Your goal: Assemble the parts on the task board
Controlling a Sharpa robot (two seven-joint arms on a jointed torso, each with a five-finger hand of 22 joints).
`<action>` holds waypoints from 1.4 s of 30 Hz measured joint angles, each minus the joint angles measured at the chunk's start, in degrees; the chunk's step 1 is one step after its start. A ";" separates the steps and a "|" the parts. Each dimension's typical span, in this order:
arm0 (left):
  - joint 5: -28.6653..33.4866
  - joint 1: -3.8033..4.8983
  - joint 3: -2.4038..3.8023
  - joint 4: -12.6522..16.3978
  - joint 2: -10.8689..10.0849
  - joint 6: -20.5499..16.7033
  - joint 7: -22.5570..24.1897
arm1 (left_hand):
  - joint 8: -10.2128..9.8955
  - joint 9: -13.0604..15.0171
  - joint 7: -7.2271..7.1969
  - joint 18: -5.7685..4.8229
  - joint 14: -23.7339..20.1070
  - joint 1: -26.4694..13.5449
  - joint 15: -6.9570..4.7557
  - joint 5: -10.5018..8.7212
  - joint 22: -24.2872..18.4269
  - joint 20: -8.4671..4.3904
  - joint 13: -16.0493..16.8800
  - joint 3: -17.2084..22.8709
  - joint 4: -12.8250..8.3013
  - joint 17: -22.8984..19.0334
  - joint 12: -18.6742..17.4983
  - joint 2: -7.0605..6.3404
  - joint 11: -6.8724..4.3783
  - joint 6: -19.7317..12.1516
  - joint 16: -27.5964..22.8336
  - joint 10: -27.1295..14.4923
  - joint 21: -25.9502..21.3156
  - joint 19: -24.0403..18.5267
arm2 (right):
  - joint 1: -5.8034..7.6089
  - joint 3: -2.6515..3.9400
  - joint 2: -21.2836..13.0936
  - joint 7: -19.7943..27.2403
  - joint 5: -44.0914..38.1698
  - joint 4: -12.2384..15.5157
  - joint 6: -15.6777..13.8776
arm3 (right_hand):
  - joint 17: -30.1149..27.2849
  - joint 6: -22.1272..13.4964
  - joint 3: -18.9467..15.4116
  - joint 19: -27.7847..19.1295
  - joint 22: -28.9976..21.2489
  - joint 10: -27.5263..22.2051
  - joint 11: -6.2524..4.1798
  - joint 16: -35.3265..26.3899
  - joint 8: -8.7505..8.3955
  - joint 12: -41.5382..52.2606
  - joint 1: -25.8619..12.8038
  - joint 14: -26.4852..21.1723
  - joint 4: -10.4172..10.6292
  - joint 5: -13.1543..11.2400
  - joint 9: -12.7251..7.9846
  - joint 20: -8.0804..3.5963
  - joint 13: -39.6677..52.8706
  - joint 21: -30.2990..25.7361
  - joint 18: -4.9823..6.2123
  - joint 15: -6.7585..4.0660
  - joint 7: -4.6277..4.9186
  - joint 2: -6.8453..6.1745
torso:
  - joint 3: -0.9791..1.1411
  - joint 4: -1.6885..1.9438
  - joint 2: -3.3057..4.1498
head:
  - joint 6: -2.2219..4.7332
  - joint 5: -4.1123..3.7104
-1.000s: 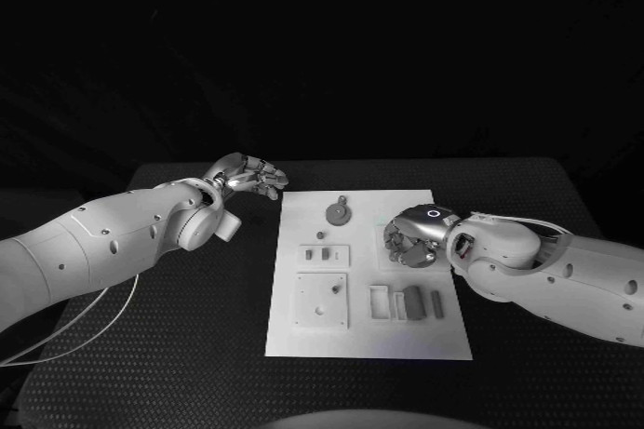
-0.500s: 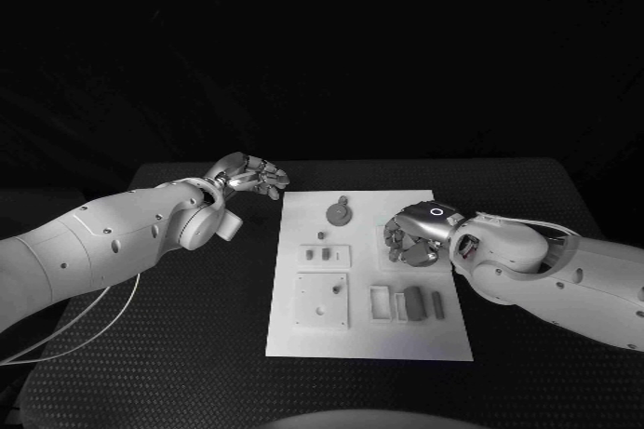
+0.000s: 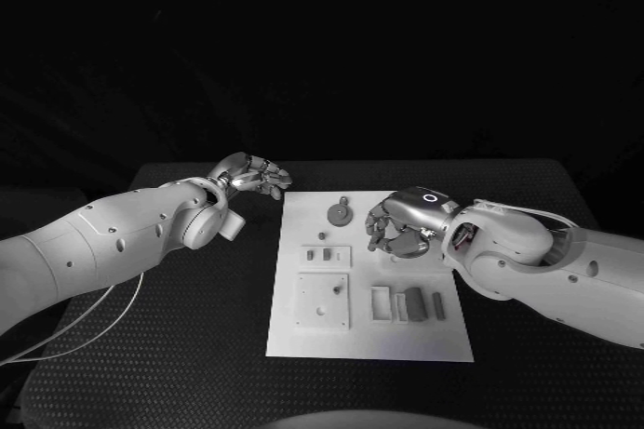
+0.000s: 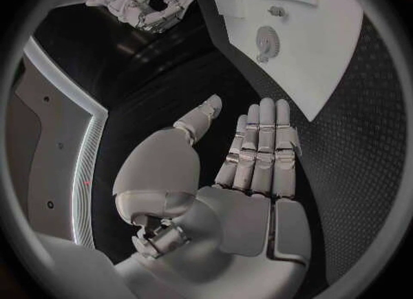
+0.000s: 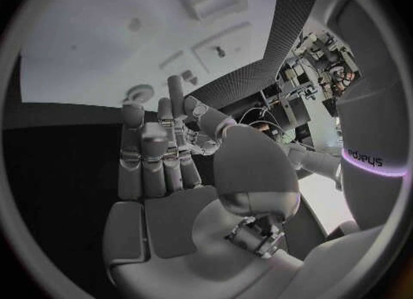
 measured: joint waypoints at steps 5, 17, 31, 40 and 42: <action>0.02 0.00 0.00 -0.38 0.10 0.00 0.00 | 0.00 0.03 0.00 0.00 0.00 0.00 0.00 0.00 0.00 0.00 0.00 0.00 0.00 0.06 0.00 0.00 0.00 0.00 0.00 0.00 0.00 0.00 | -0.71 -0.15 3.44 1.05 1.57 0.22 -0.03 | -0.07 -0.01 -0.01 0.00 0.00 -0.01 0.00 0.00 0.01 0.00 0.00 0.00 0.00 -0.03 0.00 0.01 0.02 0.00 0.00 0.00 -0.01 0.00 | 0.00 -0.02 0.00 | -0.16 0.59; 0.04 0.02 0.01 -0.71 0.98 -0.01 0.00 | 0.00 0.02 0.00 0.00 0.00 0.00 0.00 0.00 -0.04 0.00 0.00 0.00 0.00 0.12 0.00 0.00 0.00 0.00 -0.22 0.00 0.00 0.00 | -3.10 -3.42 9.23 2.62 0.94 -0.99 -0.16 | -0.07 -0.02 0.15 0.07 0.00 -0.03 0.00 0.00 -0.02 -0.01 0.00 0.03 -0.17 0.04 0.08 0.10 0.08 0.00 0.01 0.04 -0.05 0.00 | -0.08 0.09 0.04 | -0.54 1.95; 0.04 0.02 0.01 -0.63 0.98 0.01 -0.04 | 0.00 0.02 0.00 0.00 0.00 0.00 0.00 0.00 -0.09 0.00 0.00 0.00 0.00 0.23 0.00 0.00 0.00 0.00 -0.22 0.00 0.00 0.00 | -4.39 -6.67 12.85 2.97 -1.28 -3.26 0.55 | -0.06 -0.02 0.13 0.07 -0.01 -0.05 0.01 0.00 -0.10 -0.05 0.00 0.08 -0.19 0.04 0.15 0.12 0.08 0.00 0.00 0.13 -0.07 0.00 | -0.01 0.09 0.07 | -1.59 3.43; 0.04 0.02 0.01 -0.62 0.97 0.02 -0.06 | 0.00 0.01 0.00 0.00 0.00 0.01 0.00 0.00 -0.09 0.00 0.00 0.00 0.00 0.28 0.00 0.01 -0.01 0.00 -0.22 0.01 0.00 0.00 | -4.78 -6.69 13.70 2.69 -2.74 -4.63 0.54 | -0.06 0.06 0.06 0.06 -0.01 -0.14 0.09 0.00 -0.29 -0.17 0.00 -0.16 -0.25 0.03 0.18 0.14 0.18 0.00 0.00 0.03 -0.15 0.00 | 0.03 0.07 0.06 | -1.86 3.91; 0.04 0.02 0.01 -0.61 0.97 0.02 -0.06 | 0.00 0.01 0.00 0.00 0.00 0.00 0.00 0.00 -0.09 0.00 0.00 0.00 0.00 0.34 0.00 0.00 -0.01 0.00 -0.44 0.01 0.00 0.00 | -4.81 -6.68 13.88 2.63 -2.92 -4.85 0.58 | -0.06 0.17 0.05 0.06 -0.01 -0.15 0.09 0.00 -0.36 -0.17 0.00 -0.16 -0.25 0.03 0.19 0.14 0.18 -0.01 0.00 0.04 -0.26 0.00 | 0.03 0.05 0.05 | -1.91 3.97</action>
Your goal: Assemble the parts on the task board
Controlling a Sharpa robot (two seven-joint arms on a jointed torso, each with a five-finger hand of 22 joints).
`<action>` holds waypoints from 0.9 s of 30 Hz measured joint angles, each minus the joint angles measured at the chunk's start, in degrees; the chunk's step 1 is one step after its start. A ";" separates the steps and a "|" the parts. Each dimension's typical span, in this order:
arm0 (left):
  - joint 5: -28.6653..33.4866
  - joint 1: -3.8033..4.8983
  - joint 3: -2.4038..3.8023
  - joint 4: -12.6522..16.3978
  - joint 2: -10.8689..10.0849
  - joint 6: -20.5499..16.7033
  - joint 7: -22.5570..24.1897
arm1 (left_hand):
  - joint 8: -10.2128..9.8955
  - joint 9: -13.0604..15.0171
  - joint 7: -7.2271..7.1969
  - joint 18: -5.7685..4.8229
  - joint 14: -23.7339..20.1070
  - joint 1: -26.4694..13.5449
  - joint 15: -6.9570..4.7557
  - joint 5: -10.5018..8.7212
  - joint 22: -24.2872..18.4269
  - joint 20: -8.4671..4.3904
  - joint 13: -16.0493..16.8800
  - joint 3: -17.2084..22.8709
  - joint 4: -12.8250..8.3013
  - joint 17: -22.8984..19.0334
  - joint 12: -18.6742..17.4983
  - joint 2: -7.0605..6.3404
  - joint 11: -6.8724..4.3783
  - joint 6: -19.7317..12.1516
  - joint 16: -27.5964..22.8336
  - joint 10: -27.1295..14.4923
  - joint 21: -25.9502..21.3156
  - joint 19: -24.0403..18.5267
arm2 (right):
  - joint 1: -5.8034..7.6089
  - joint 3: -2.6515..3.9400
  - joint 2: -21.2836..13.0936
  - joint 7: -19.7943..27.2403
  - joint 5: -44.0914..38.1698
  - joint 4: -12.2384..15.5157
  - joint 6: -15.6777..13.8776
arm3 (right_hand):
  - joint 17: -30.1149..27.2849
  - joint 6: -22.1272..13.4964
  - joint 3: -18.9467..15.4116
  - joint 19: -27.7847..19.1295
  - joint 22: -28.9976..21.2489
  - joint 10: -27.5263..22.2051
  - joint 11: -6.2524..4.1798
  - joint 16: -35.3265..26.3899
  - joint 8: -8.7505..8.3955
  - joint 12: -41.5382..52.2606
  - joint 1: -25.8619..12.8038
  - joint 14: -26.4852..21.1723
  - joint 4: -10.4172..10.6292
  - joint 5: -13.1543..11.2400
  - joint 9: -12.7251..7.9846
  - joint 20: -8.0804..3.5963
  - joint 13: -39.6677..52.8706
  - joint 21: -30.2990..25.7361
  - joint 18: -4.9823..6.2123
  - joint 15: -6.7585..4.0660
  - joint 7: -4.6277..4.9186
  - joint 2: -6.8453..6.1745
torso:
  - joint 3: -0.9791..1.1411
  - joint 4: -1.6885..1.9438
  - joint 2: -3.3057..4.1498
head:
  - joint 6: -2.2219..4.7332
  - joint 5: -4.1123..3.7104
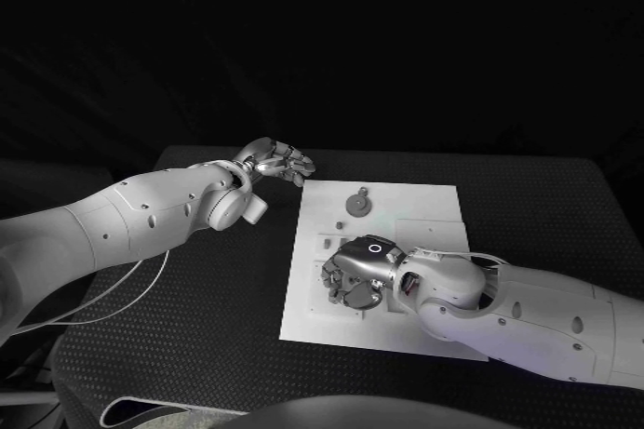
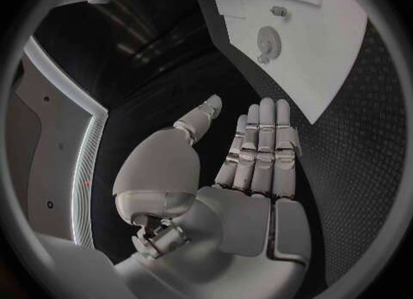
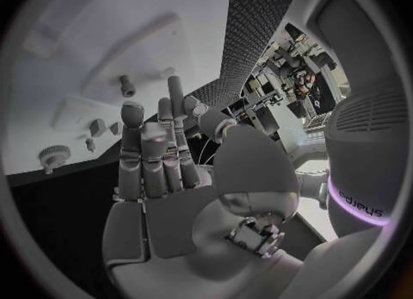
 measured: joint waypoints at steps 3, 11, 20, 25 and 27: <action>0.00 0.00 0.00 0.05 -0.02 0.00 0.00 | 0.00 0.02 0.00 0.00 0.00 0.00 0.00 0.00 0.00 0.00 0.00 0.00 0.00 0.00 0.00 0.00 0.00 0.00 0.00 0.00 0.00 0.00 | -0.13 0.01 0.08 -0.06 -0.22 -0.21 0.08 | 0.00 0.00 0.00 -0.07 0.00 0.00 0.00 0.00 0.17 0.00 0.00 -0.01 0.00 0.00 0.00 0.08 0.00 0.00 0.00 0.01 0.00 0.00 | -0.02 -0.02 0.00 | -0.07 0.11; 0.00 0.00 0.00 0.12 -0.18 0.01 -0.01 | 0.00 0.05 0.00 0.00 0.00 0.00 0.00 0.00 -0.05 0.00 0.00 0.00 0.00 0.06 0.00 0.00 0.00 0.00 0.00 0.00 0.00 0.00 | -0.30 -0.03 0.05 -0.21 -0.61 -0.92 0.67 | 0.00 0.00 -0.01 0.00 0.00 -0.03 0.01 0.00 0.22 -0.01 0.00 -0.02 0.00 -0.05 0.00 0.17 0.00 0.00 0.00 0.03 -0.01 0.00 | -0.04 -0.03 -0.02 | -0.30 0.27; 0.00 0.00 0.00 0.23 -0.36 0.01 -0.02 | 0.00 0.04 0.20 0.00 0.00 0.00 0.00 0.00 -0.05 0.00 0.00 0.00 0.00 0.15 0.00 0.00 0.00 -0.20 0.00 0.00 0.00 0.00 | -0.44 -0.07 0.15 -0.17 -0.96 -1.33 0.99 | 0.01 0.20 0.14 -0.01 0.00 0.03 -0.21 0.00 0.21 -0.06 0.00 -0.08 -0.17 -0.07 0.01 0.18 0.09 0.00 0.01 0.10 0.02 0.00 | -0.04 -0.10 -0.02 | -0.51 0.46; 0.00 0.00 0.00 0.27 -0.38 0.00 -0.03 | 0.00 0.04 0.20 0.00 0.00 0.00 0.00 0.00 -0.05 0.00 0.00 0.00 0.00 0.16 0.00 0.00 0.00 -0.20 0.00 0.00 0.00 0.00 | -0.45 -0.08 0.29 -0.12 -1.10 -1.53 1.33 | 0.01 0.30 0.20 0.13 0.00 0.03 -0.21 0.00 0.16 -0.10 0.00 -0.07 -0.13 -0.23 0.01 0.06 0.10 0.00 0.01 0.12 -0.07 0.00 | -0.04 -0.07 -0.03 | -0.55 0.48; 0.00 0.00 0.00 0.28 -0.39 0.00 -0.03 | 0.00 0.04 0.20 0.00 0.00 0.00 0.00 0.00 -0.10 0.00 0.00 0.00 0.00 0.22 0.00 0.00 0.00 -0.20 0.00 0.00 0.00 0.00 | -0.45 -0.18 0.46 -0.10 -1.12 -1.71 1.49 | 0.01 0.30 0.24 0.15 0.01 0.03 -0.21 0.00 0.15 -0.11 0.00 0.00 -0.08 -0.22 0.01 0.04 0.11 0.00 0.01 0.19 -0.08 0.00 | -0.04 -0.07 -0.03 | -0.60 0.49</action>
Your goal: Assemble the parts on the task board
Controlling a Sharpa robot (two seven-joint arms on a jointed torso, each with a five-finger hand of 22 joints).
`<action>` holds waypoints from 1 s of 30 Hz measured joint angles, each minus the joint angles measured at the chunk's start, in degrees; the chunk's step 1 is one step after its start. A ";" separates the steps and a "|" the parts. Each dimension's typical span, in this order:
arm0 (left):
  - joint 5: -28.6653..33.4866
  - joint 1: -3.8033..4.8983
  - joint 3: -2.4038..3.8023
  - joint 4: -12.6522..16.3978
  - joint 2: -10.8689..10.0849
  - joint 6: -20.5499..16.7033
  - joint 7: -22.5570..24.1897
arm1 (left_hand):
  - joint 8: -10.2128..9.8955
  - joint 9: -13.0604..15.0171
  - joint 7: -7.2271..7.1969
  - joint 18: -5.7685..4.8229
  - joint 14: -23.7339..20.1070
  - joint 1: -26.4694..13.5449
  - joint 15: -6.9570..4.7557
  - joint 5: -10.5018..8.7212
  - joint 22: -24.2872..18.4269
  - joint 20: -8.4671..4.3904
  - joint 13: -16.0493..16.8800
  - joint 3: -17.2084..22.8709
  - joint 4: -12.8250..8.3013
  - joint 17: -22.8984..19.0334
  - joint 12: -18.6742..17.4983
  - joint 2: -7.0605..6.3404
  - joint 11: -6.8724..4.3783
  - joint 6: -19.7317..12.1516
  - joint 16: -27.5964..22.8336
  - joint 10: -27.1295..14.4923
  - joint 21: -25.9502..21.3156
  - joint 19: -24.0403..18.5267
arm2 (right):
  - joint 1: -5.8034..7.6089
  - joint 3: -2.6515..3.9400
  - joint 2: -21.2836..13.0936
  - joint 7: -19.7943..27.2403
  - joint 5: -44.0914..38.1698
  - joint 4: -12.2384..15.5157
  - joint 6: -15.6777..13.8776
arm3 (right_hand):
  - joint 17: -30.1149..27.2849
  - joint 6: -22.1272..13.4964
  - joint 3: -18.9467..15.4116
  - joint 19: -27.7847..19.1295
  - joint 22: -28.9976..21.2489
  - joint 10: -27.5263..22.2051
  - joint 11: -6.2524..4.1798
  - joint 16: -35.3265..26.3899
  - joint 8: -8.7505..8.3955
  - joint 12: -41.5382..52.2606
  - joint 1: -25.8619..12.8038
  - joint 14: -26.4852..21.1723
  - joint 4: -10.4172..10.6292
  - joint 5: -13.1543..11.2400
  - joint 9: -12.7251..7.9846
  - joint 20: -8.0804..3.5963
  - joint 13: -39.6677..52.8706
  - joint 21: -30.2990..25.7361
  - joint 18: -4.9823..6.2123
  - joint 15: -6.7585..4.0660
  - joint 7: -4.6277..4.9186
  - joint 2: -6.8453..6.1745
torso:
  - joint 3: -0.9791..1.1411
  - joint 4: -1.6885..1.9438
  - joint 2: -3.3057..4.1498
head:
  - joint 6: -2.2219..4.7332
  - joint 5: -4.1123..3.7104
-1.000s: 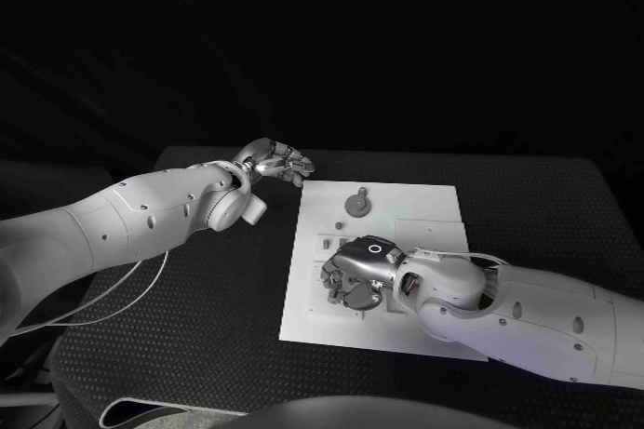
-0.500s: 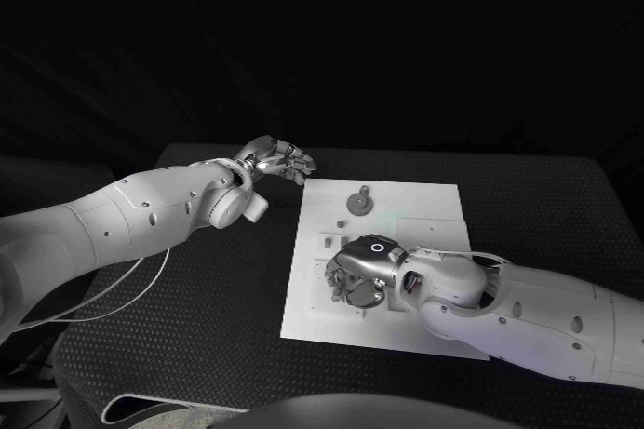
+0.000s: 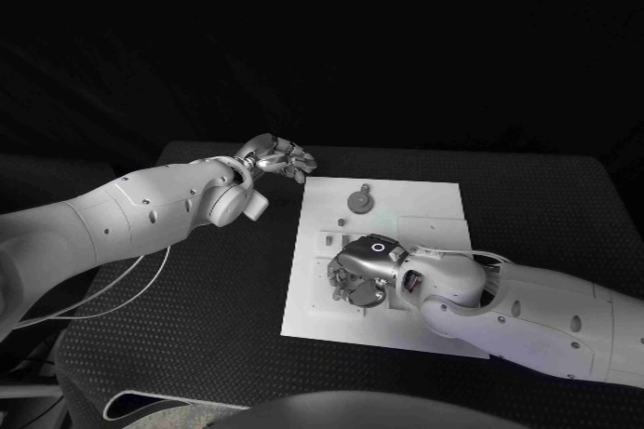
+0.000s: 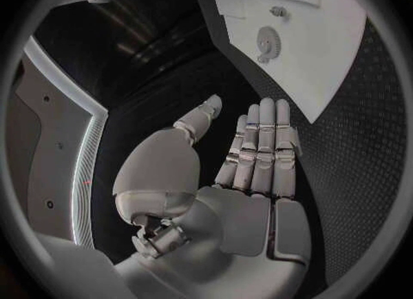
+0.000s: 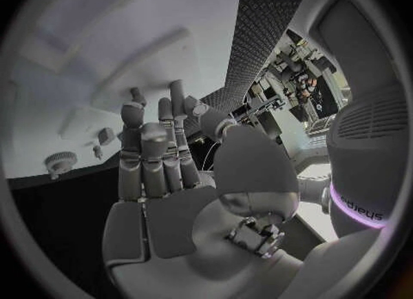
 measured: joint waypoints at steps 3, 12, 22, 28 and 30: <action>0.00 0.00 0.00 0.00 0.01 0.00 0.00 | 0.00 0.00 0.00 0.00 0.00 0.00 0.00 0.00 0.00 0.00 0.00 0.00 0.00 0.00 0.00 0.00 0.00 0.00 0.00 0.00 0.00 0.00 | 0.10 -0.27 0.53 0.06 0.00 -0.53 0.08 | 0.00 0.01 0.01 0.00 0.04 0.00 0.00 0.00 -0.01 0.00 0.00 0.02 0.01 0.24 0.00 0.00 0.29 0.00 0.00 0.01 -0.01 0.00 | 0.00 0.02 0.01 | -0.07 0.02; 0.00 0.00 0.00 0.06 0.02 0.00 0.00 | 0.00 -0.01 0.00 0.00 0.00 0.00 0.00 0.00 0.00 0.00 0.00 0.00 0.00 0.06 0.00 0.00 0.00 0.00 -0.22 0.00 0.00 0.00 | -0.18 -0.68 1.16 0.03 0.35 -0.93 -0.79 | 0.00 0.01 0.01 0.00 0.04 -0.01 0.00 0.00 -0.14 0.01 0.00 0.04 0.02 0.26 0.01 0.01 -0.01 0.00 0.00 0.05 -0.02 0.00 | 0.01 0.08 0.02 | -0.29 0.16; 0.01 0.01 0.00 0.11 -0.01 0.04 -0.07 | 0.00 -0.01 0.00 0.00 0.00 0.00 0.00 0.00 -0.05 0.00 0.00 0.00 0.00 0.15 0.00 0.00 0.00 0.00 -0.22 0.00 0.00 0.00 | -0.24 -0.72 0.87 -0.03 1.66 -0.84 -0.99 | 0.00 0.01 -0.02 -0.02 0.03 0.00 0.03 0.00 0.02 -0.22 0.00 0.09 -0.01 0.26 0.02 0.03 0.01 0.00 -0.01 -0.27 -0.03 0.00 | 0.00 0.04 0.02 | -0.34 0.03; 0.02 0.01 0.00 0.09 -0.03 0.04 -0.16 | 0.00 -0.01 0.00 0.00 0.00 -0.23 0.00 0.00 -0.05 0.00 0.00 -0.17 0.17 0.25 0.00 0.23 0.00 0.00 -0.22 0.00 0.00 0.00 | -0.29 -0.74 0.37 0.12 2.56 -0.64 -0.98 | 0.09 0.01 -0.97 -0.02 0.03 0.32 0.10 0.00 0.14 -0.56 0.30 0.09 -0.44 0.25 0.76 0.04 0.29 0.00 -0.01 -0.27 -0.03 -0.31 | 0.01 0.03 -0.01 | -0.43 0.24; 0.02 0.01 0.00 0.08 -0.05 0.04 -0.19 | 0.00 -0.02 0.00 0.00 0.00 -0.23 0.00 0.00 -0.05 0.00 0.00 -0.17 0.17 0.32 0.00 0.23 0.00 0.00 -0.43 0.00 0.00 0.00 | -0.30 -0.76 0.34 0.16 2.92 -0.64 -1.01 | 0.09 0.02 -1.60 -0.02 0.03 0.33 0.10 0.00 0.37 -0.56 0.46 0.09 -0.28 0.25 0.76 0.04 0.69 0.00 -0.01 -0.26 -0.06 -0.78 | 0.01 0.02 -0.01 | -0.52 0.29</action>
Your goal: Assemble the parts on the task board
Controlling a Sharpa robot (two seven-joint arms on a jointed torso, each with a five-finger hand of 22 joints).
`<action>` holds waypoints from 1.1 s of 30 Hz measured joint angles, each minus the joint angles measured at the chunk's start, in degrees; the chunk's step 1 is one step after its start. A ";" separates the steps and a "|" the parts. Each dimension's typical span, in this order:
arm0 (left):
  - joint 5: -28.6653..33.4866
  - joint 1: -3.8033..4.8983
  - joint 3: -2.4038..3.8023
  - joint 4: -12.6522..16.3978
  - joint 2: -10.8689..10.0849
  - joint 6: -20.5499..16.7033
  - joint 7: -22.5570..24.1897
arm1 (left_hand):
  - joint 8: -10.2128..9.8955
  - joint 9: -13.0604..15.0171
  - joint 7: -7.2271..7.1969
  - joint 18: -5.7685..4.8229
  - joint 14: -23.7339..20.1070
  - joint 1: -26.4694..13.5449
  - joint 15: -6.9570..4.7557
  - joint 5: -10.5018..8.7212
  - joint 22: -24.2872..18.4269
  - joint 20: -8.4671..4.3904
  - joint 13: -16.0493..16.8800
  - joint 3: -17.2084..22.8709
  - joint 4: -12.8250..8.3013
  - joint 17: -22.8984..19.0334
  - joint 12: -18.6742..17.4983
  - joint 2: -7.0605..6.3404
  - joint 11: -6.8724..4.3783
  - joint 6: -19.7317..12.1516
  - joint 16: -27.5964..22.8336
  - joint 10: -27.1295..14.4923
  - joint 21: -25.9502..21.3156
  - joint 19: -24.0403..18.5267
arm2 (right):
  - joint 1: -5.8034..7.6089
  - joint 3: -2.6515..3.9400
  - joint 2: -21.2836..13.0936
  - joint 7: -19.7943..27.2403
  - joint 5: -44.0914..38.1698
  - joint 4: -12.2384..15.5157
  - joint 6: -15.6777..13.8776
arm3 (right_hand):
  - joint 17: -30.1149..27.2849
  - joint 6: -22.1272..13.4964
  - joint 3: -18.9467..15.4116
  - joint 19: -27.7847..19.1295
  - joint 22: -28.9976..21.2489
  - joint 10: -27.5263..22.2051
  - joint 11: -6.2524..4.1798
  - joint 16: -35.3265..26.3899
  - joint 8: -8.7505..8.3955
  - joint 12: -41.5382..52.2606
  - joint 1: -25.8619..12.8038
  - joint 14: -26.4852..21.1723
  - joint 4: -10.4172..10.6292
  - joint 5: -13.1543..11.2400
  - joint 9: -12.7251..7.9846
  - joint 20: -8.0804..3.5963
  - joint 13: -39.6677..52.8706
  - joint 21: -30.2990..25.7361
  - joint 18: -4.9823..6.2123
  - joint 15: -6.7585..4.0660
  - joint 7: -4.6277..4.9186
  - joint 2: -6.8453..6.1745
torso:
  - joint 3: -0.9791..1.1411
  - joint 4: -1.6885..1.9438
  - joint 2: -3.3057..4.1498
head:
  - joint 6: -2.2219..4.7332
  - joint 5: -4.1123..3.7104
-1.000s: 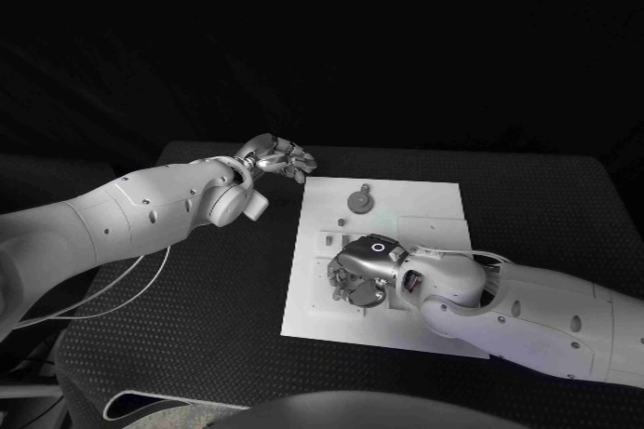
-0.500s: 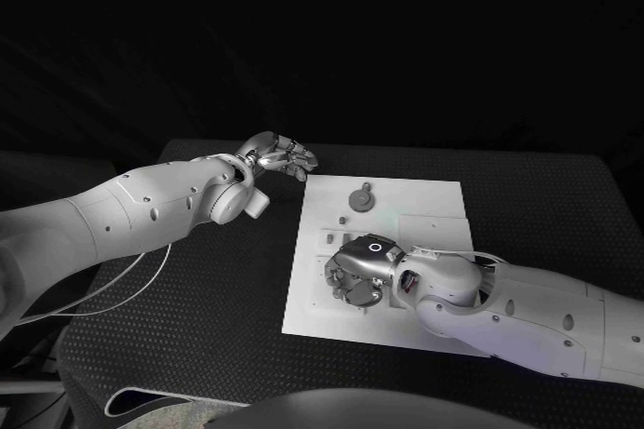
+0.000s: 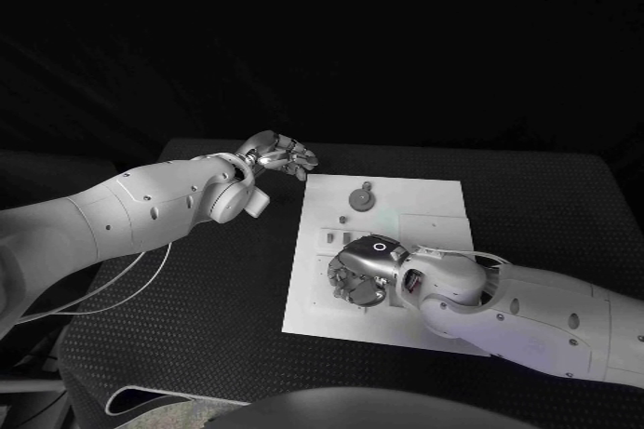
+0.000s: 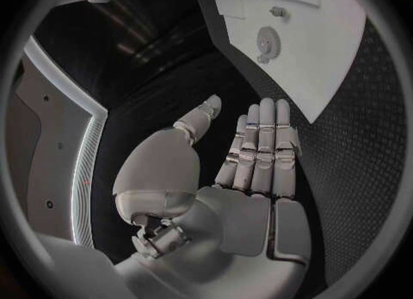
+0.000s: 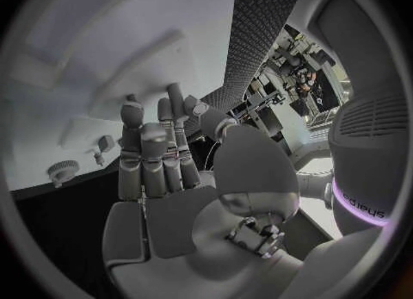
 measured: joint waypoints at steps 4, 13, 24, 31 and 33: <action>0.02 0.00 0.00 -0.01 0.00 0.01 -0.05 | 0.00 0.00 0.00 0.00 0.00 0.00 0.00 0.00 0.00 0.00 0.00 0.00 0.00 0.05 0.00 0.00 0.00 0.00 -0.01 0.00 0.00 0.00 | -0.12 -0.13 0.05 0.07 0.63 0.02 -0.07 | 0.00 0.31 -0.31 -0.03 0.00 0.09 -0.03 -0.23 0.02 0.01 -1.66 0.02 0.29 0.02 0.37 -0.03 0.45 0.00 0.02 -0.02 -0.31 -2.84 | 0.03 -0.04 0.00 | -0.09 0.08; 0.03 0.00 0.00 -0.01 0.00 0.02 -0.22 | 0.00 0.00 -0.20 0.00 0.00 0.00 0.00 0.00 -0.05 0.00 0.00 0.16 0.16 0.12 0.00 0.00 0.00 -0.20 -0.01 0.00 0.00 0.00 | -0.43 -0.42 -0.02 0.05 1.47 -0.10 -0.11 | -0.09 -1.66 -0.54 -0.95 -0.01 -2.13 1.07 -0.47 -1.58 -1.39 -3.59 -0.94 0.54 0.22 -0.17 0.08 0.09 0.00 0.77 0.70 0.85 -6.13 | 0.03 -0.02 0.00 | -0.30 0.14; 0.05 0.00 0.00 -0.06 -0.03 0.01 -0.39 | 0.00 -0.01 -0.20 0.00 0.00 0.00 0.00 0.00 -0.06 0.00 0.00 0.16 0.16 0.17 0.00 0.00 -0.15 -0.20 -0.01 -0.15 0.00 0.00 | -0.50 -0.48 -0.08 0.01 1.69 -0.26 -0.11 | -0.09 -2.26 -0.77 -1.26 -0.01 -2.59 1.36 -0.46 -1.74 -1.60 -3.80 -1.32 0.78 0.21 -0.20 0.19 -0.04 -0.23 0.87 0.88 1.05 -6.79 | 0.00 0.01 0.01 | -0.53 0.11; 0.06 0.00 0.00 -0.07 -0.04 0.01 -0.45 | 0.00 0.04 -0.20 0.00 0.00 0.00 0.00 0.00 -0.09 0.00 0.00 0.16 0.16 0.22 0.00 0.00 -0.15 -0.20 -0.23 -0.15 0.00 0.00 | -0.60 -0.58 -0.24 0.05 1.79 -0.06 -1.07 | -0.08 -2.26 -0.77 -1.25 -0.01 -2.58 1.36 -0.46 -1.96 -1.61 -3.80 -1.44 0.78 0.21 -0.22 0.20 -0.01 -0.23 0.88 1.01 1.04 -6.79 | 0.01 0.01 0.01 | -0.57 0.07; 0.06 0.00 0.00 -0.08 -0.04 0.01 -0.47 | 0.00 0.04 -0.20 0.00 0.00 0.00 0.00 0.00 -0.09 0.00 0.00 0.16 0.16 0.22 0.00 0.00 -0.15 -0.20 -0.23 -0.14 0.00 0.00 | -0.62 -0.59 -0.31 0.09 1.84 0.03 -1.53 | -0.08 -2.26 -0.77 -1.40 -0.02 -2.58 1.36 -0.46 -1.96 -1.62 -3.80 -1.51 0.78 0.21 -0.21 0.35 0.02 -0.23 0.88 1.08 1.05 -6.79 | 0.01 0.01 0.01 | -0.54 0.06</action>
